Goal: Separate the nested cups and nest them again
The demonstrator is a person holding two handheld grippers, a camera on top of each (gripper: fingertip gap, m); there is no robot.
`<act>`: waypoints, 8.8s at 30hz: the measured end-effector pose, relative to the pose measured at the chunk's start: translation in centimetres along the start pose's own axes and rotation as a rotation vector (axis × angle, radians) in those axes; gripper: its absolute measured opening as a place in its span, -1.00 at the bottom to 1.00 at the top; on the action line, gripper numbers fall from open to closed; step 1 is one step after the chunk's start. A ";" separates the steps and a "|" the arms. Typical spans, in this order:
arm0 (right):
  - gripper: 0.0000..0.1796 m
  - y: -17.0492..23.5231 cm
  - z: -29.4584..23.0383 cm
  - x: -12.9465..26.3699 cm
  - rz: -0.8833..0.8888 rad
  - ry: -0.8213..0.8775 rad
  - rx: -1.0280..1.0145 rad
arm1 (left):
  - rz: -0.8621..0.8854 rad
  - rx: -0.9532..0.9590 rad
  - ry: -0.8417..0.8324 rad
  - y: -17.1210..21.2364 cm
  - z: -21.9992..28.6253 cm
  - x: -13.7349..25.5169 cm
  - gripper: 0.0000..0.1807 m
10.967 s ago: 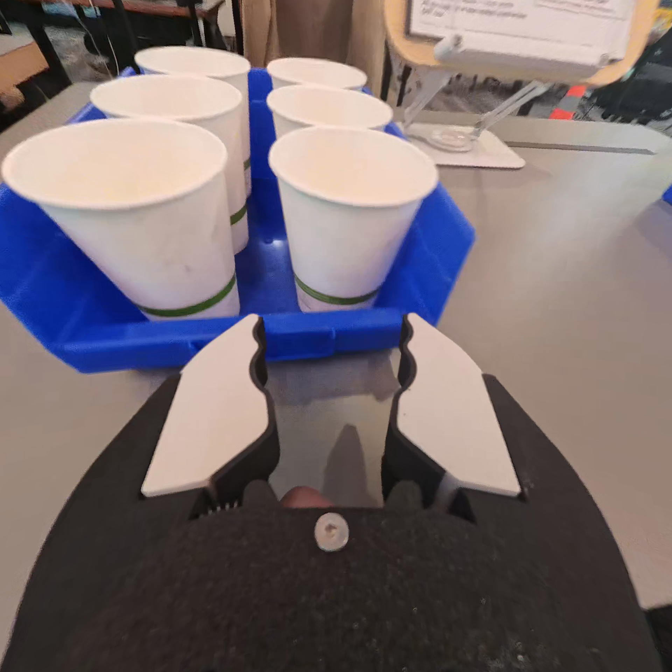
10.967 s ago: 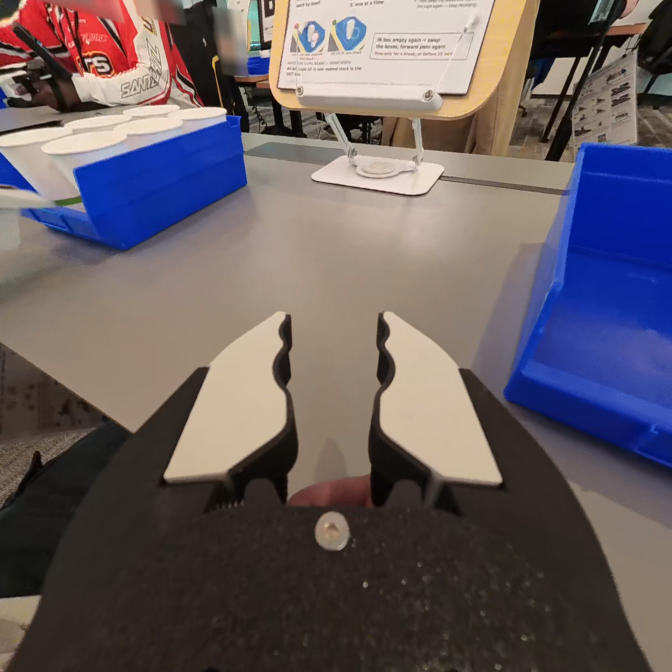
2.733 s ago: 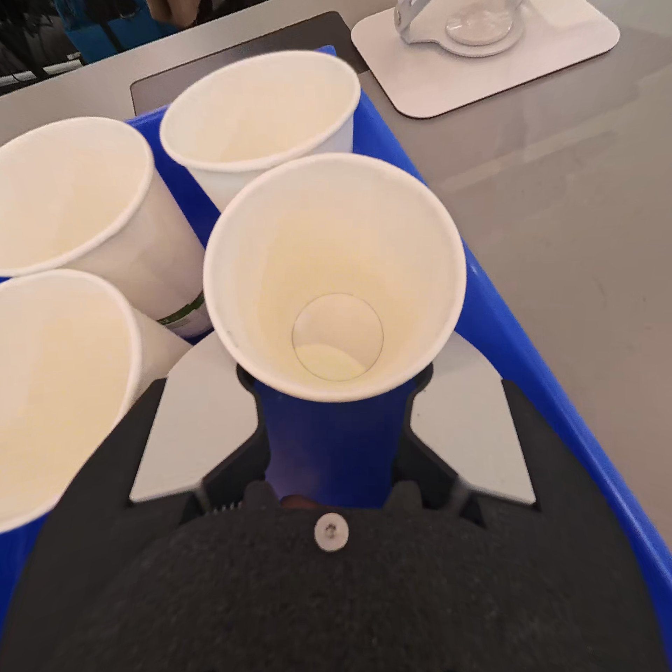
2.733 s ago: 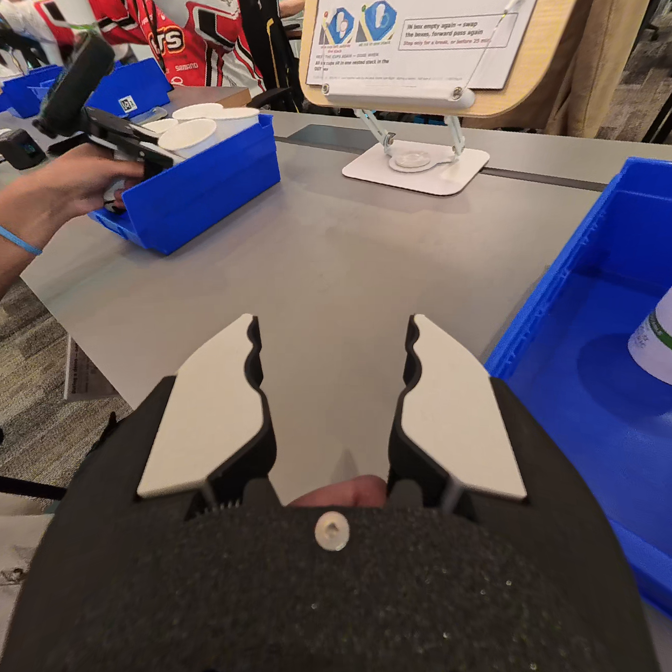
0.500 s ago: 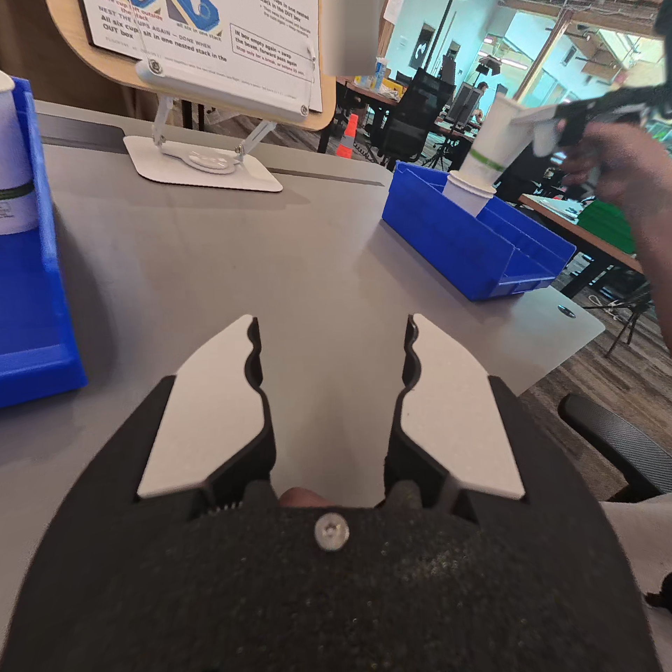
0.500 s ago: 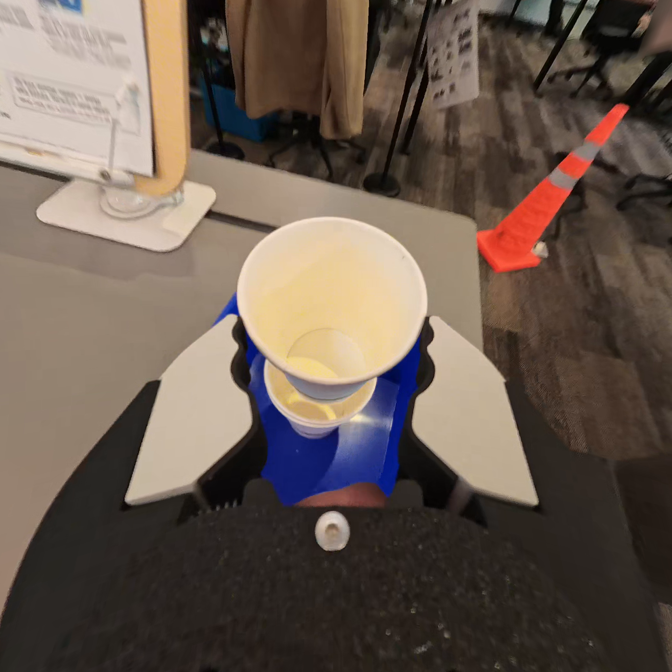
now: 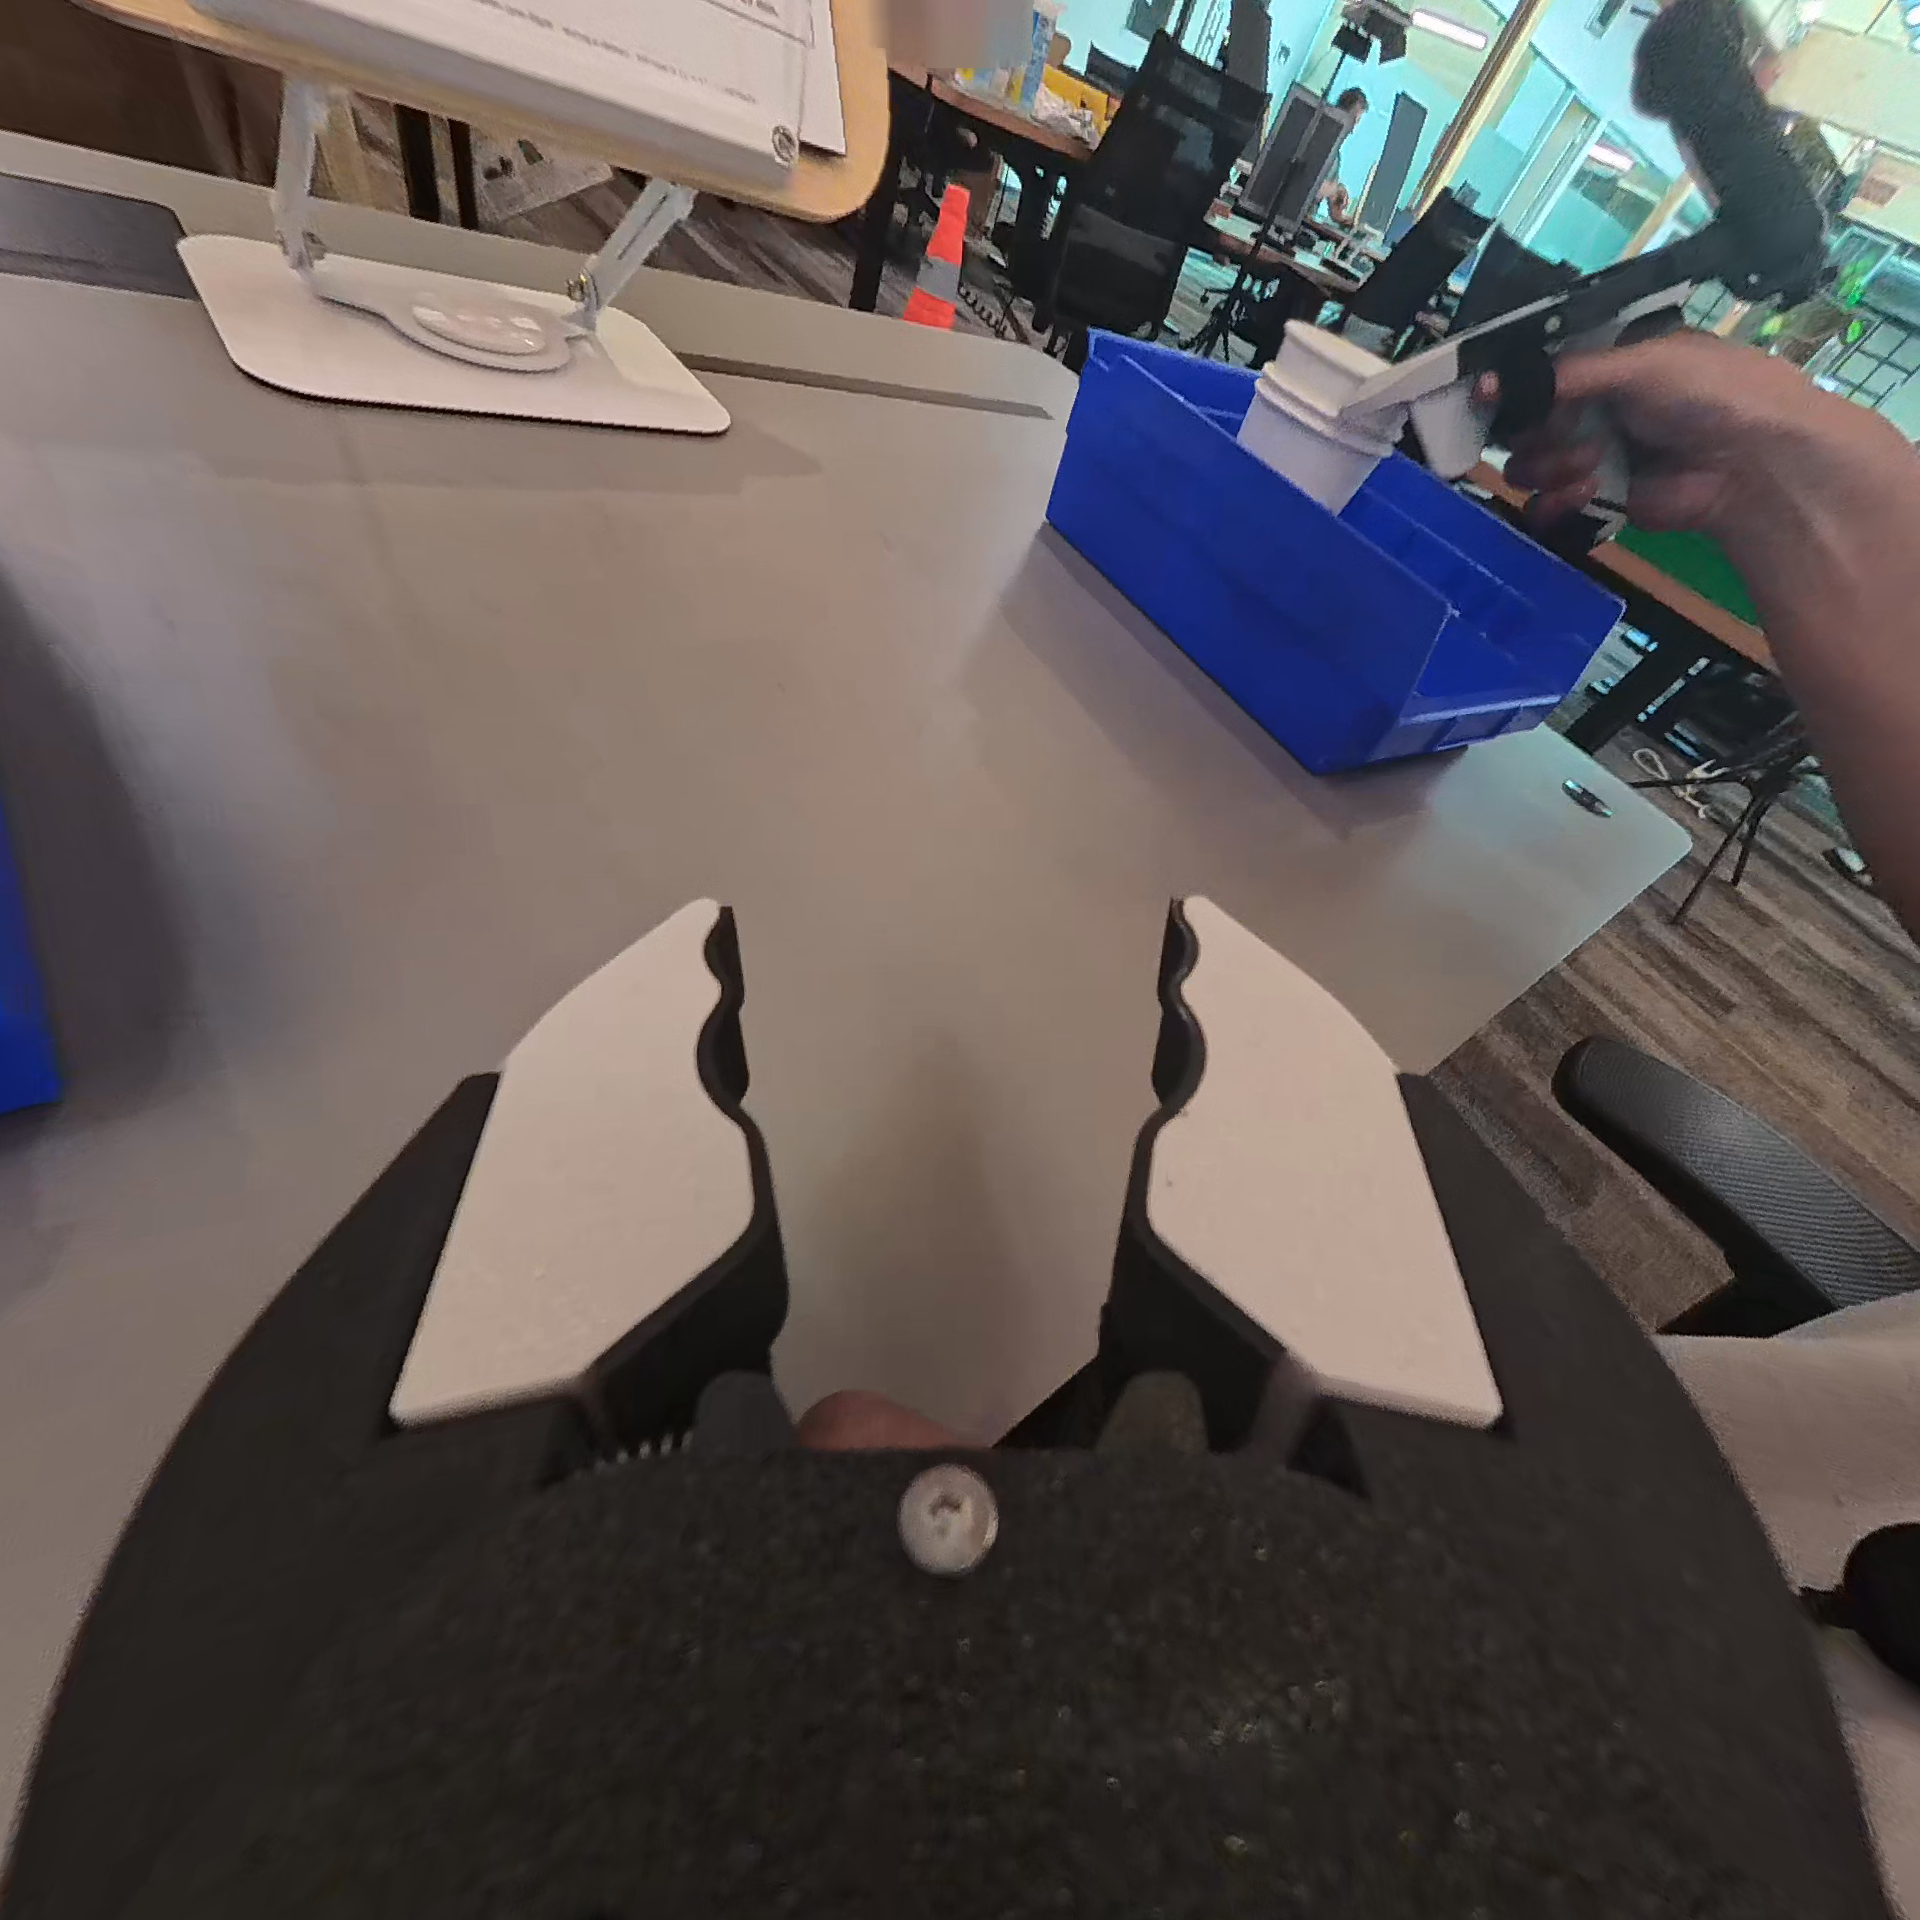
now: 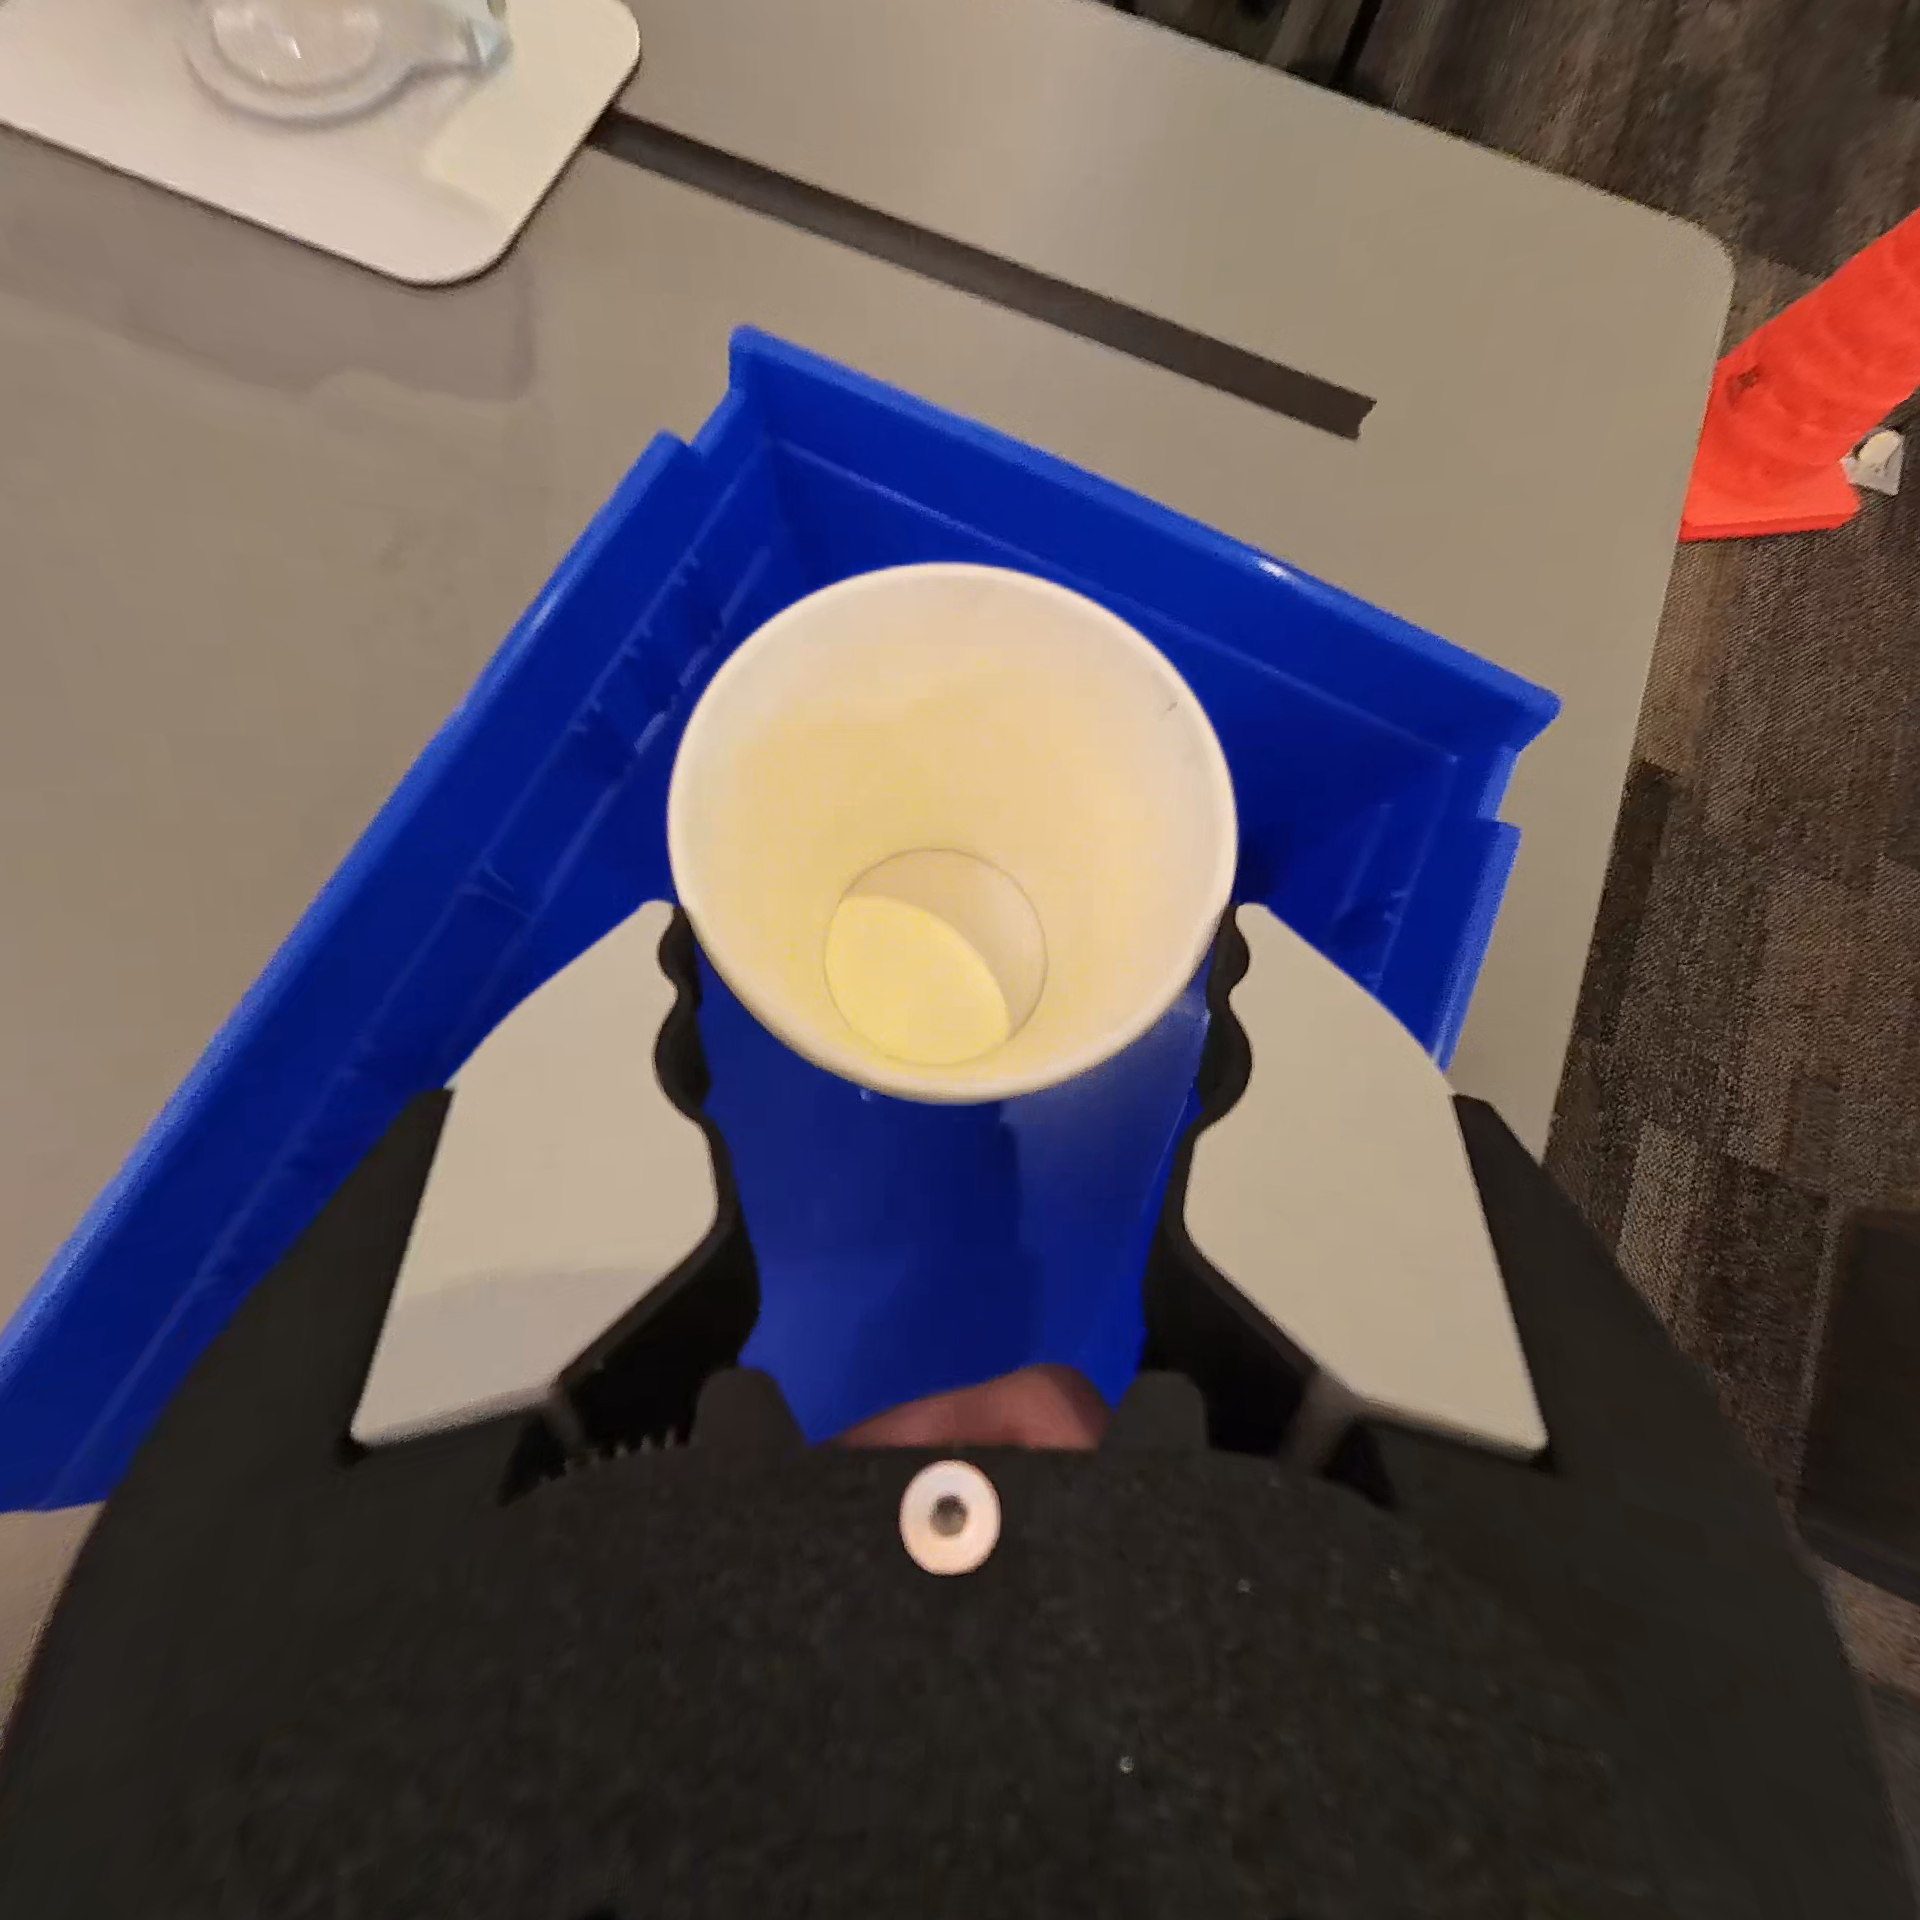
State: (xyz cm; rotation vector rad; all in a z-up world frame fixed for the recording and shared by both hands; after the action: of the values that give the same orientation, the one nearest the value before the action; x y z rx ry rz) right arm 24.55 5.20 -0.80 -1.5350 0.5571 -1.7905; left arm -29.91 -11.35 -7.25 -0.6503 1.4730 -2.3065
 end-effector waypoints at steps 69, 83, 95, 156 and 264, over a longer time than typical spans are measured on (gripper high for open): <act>-0.14 1.7 -20.5 11.3 0.551 -0.780 0.205 | -0.396 -0.228 -0.017 -14.3 -5.0 3.5 -0.06; 0.04 -2.1 -28.9 11.0 0.473 -0.968 0.655 | -0.799 -0.541 0.535 -10.5 2.1 -9.1 -0.06; 0.02 -0.4 -28.6 10.5 0.419 -0.928 0.726 | -0.775 -0.556 0.495 -8.9 3.0 -9.8 -0.08; -0.07 9.6 -26.8 10.3 0.342 -0.790 -0.169 | -0.007 -0.185 -0.464 -9.9 -13.1 5.8 -0.05; 0.08 -1.3 0.0 0.1 0.093 0.030 -0.073 | -0.165 -0.117 -0.260 -2.6 -3.0 -5.0 -0.15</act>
State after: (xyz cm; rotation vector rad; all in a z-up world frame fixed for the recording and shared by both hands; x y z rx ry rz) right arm 24.22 5.99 0.16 -1.5083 0.7033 -1.7420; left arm -27.41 -5.54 -6.98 -1.0972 1.4857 -2.1614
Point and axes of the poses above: each gripper's, where its closed fingertips meet, x back along the fingers, y out of its underside, z = x × y across the jaws, the point moved 10 cm from there along x, back along the fingers, and after that the axes turned 12 degrees about y, right-handed, at the moved point
